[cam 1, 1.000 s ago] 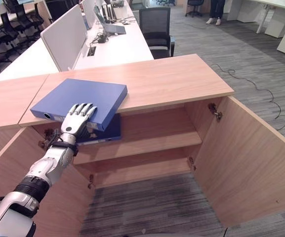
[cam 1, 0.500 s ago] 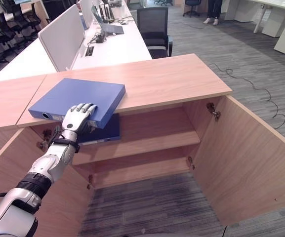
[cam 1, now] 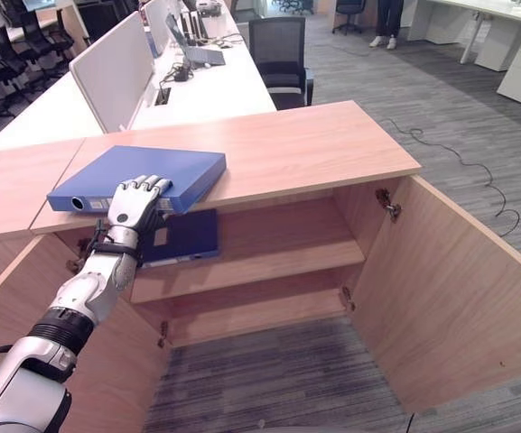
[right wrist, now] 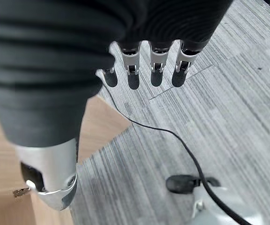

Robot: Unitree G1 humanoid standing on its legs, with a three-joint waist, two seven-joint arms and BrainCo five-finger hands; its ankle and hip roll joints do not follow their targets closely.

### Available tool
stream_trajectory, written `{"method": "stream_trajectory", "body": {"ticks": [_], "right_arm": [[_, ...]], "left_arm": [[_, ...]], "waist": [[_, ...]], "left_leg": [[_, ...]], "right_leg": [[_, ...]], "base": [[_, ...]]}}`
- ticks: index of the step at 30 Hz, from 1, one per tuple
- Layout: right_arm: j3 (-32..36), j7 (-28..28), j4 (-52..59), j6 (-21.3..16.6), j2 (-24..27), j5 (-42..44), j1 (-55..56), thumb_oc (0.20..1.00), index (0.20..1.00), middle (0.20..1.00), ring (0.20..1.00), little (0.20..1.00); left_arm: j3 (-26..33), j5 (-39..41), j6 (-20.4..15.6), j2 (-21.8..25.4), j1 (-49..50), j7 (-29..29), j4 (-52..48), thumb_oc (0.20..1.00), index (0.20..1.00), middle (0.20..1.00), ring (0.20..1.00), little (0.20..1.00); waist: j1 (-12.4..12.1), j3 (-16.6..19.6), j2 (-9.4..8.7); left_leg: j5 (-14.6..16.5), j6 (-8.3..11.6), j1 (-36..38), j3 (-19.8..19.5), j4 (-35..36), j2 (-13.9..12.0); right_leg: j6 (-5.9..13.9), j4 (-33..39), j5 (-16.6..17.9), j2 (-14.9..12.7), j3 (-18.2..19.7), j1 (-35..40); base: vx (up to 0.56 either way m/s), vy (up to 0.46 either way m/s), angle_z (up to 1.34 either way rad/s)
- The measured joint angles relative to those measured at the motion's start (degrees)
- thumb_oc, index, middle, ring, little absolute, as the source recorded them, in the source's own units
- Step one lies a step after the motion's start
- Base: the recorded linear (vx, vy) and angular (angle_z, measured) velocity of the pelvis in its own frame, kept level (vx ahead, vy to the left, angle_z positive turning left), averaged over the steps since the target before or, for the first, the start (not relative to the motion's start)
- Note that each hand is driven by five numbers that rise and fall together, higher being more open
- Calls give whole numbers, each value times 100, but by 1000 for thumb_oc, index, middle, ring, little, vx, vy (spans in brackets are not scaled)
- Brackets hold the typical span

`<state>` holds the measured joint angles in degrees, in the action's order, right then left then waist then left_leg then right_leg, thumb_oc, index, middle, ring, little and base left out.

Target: Put the empty folder in the office cabinet

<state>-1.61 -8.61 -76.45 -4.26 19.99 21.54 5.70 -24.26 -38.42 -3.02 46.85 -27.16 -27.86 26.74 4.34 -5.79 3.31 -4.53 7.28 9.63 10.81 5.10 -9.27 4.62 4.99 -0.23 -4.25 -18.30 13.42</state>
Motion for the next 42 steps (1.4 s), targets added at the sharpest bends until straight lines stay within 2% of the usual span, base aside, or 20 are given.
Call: {"method": "stream_trajectory", "body": {"ticks": [4,8,10,12,14,16,18,22,24,27,30,36,42], "right_arm": [[-1,8,-1,3,-1,11,-33,1000,1000,1000,1000,1000],[-3,97,-8,9,-45,73,-75,1000,1000,1000,1000,1000],[-6,127,-5,27,-67,128,-104,1000,1000,1000,1000,1000],[-5,173,12,81,-114,182,-144,1000,1000,1000,1000,1000],[-7,194,28,84,-160,204,-168,1000,1000,1000,1000,1000],[-29,233,47,93,-208,205,-173,1000,1000,1000,1000,1000],[-51,251,163,112,-258,205,-181,1000,1000,1000,1000,1000],[-69,303,464,108,-253,205,-197,1000,1000,1000,1000,1000],[-124,367,660,110,-251,206,-237,1000,1000,1000,1000,1000],[-296,435,953,48,-186,204,-324,1000,1000,1000,1000,1000],[-555,504,1542,73,-54,194,-313,1000,1000,1000,1000,1000],[-503,579,2949,-64,254,197,-329,1000,1000,1000,1000,1000],[-450,564,3730,-148,473,32,-294,1000,1000,1000,1000,1000]], "left_arm": [[144,224,5,4,29,99,-326,200,200,200,200,200],[907,644,-32,28,154,199,-1477,200,200,200,200,200],[1240,854,-155,55,275,198,-2095,200,200,200,200,200],[1826,1117,-358,48,755,174,-2915,200,200,200,200,200],[2081,1352,-520,20,1020,146,-3235,200,200,200,200,200],[2291,1583,-618,-195,1165,154,-3426,200,200,200,200,200],[2805,2118,-723,-787,1617,212,-4047,200,200,200,200,200],[2980,3200,-1003,-965,1643,301,-4337,200,200,200,200,200],[3182,4092,-1246,-1126,1678,518,-4543,200,200,200,200,200],[3364,5335,-1480,-1068,1862,1010,-4812,200,200,200,200,200],[3448,6041,-1505,-948,2108,1326,-4884,200,200,200,200,200],[3587,7222,-1503,-840,2569,1783,-4988,200,200,200,200,200],[3736,8051,-1502,-815,2876,2071,-5293,200,200,200,200,200]], "waist": [[-29,1,2],[-100,-9,-2],[-167,-9,0],[-180,-16,11],[-255,-30,54],[-326,-30,91],[-344,-37,97],[-481,-41,103],[-508,-44,113],[-511,-82,182],[-519,-105,233],[-596,-110,214],[-661,-109,193]], "left_leg": [[0,0,35,-9,0,0],[-1,0,19,-47,-1,-1],[-1,0,4,-76,-1,2],[-1,0,-27,-120,-1,4],[-2,-1,-24,-147,-2,4],[-2,-1,-28,-151,-14,6],[-2,-1,-36,-165,-18,6],[-3,-2,-52,-190,-27,5],[-4,-4,-89,-205,-25,7],[-5,-4,-77,-221,-28,7],[-6,-5,-87,-241,-33,9],[-6,-6,-90,-301,-39,14],[-6,-5,-86,-321,-32,15]], "right_leg": [[5,0,-4,1,-7,47],[5,1,-4,2,-50,56],[4,1,-5,1,-76,58],[2,2,-5,-4,-119,52],[4,3,-8,-3,-141,69],[9,2,-11,0,-145,73],[7,8,-11,-3,-152,73],[32,25,-31,-2,-170,83],[31,26,-31,-3,-184,83],[28,18,-28,-4,-205,84],[13,4,-18,4,-233,80],[-11,3,-25,3,-294,110],[9,2,-48,-1,-309,124]], "base": [[-10,-10,1],[-42,-44,5],[-41,-33,8],[-35,-26,10],[-32,-27,6],[-44,-38,2],[-45,-32,3],[-42,-31,2],[-33,-17,3],[-18,-14,3],[-7,-13,4],[-3,-8,4],[0,-1,1]]}}
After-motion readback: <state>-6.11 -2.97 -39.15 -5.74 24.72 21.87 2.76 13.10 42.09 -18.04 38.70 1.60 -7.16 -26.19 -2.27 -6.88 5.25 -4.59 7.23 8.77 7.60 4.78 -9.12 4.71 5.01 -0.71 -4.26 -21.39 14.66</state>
